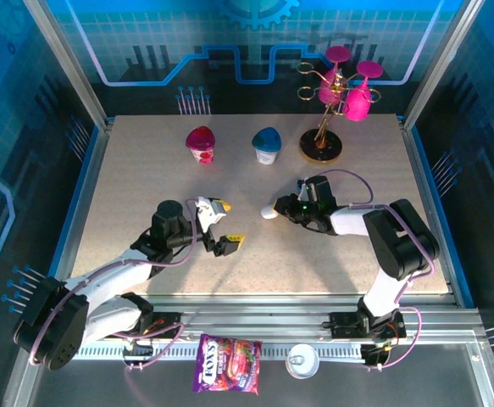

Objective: Insert the wireless bluetooth earbuds into the charging case

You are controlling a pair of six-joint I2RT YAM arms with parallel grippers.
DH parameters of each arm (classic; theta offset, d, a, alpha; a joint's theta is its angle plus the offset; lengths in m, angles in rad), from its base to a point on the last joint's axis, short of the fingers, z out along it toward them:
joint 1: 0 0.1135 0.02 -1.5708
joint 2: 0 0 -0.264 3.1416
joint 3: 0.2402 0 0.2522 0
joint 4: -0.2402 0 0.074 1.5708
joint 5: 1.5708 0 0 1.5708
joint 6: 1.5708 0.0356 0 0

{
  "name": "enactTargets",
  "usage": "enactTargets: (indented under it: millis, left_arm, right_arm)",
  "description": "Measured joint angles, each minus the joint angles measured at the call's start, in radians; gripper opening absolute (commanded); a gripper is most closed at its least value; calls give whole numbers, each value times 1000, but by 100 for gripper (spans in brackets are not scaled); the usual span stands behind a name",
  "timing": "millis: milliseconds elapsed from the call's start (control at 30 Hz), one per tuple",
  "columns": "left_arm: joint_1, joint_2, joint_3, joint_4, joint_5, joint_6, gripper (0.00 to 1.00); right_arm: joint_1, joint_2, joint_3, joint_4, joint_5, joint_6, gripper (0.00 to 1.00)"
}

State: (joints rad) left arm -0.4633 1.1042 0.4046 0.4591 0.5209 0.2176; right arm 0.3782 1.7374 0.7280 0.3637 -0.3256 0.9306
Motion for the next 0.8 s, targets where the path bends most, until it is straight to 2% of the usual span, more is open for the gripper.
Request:
enactTargets:
  millis: [100,333,433,500,700,800]
  left_arm:
    - [-4,0,8,-53,-21,23,99]
    - [-2,4,12,-88,-102,18,99]
    - [21,4,12,-84,-186,-6,99]
    - [42,3,12,-80,-288,-21,99]
    - [106,1,10,-57,-552,-47,99]
    - [153,31,-4,11,-639,-59,99]
  right_arm:
    - [0,4,14,-9,16,-28,38]
    - [-2,-33,17,-82,79,-98,72]
    - [-6,-121,17,-145,127,-151,86]
    - [-8,-206,17,-189,175,-208,93]
    - [-18,-444,-3,-267,385,-453,99]
    - [-41,-522,-56,-250,501,-599,100]
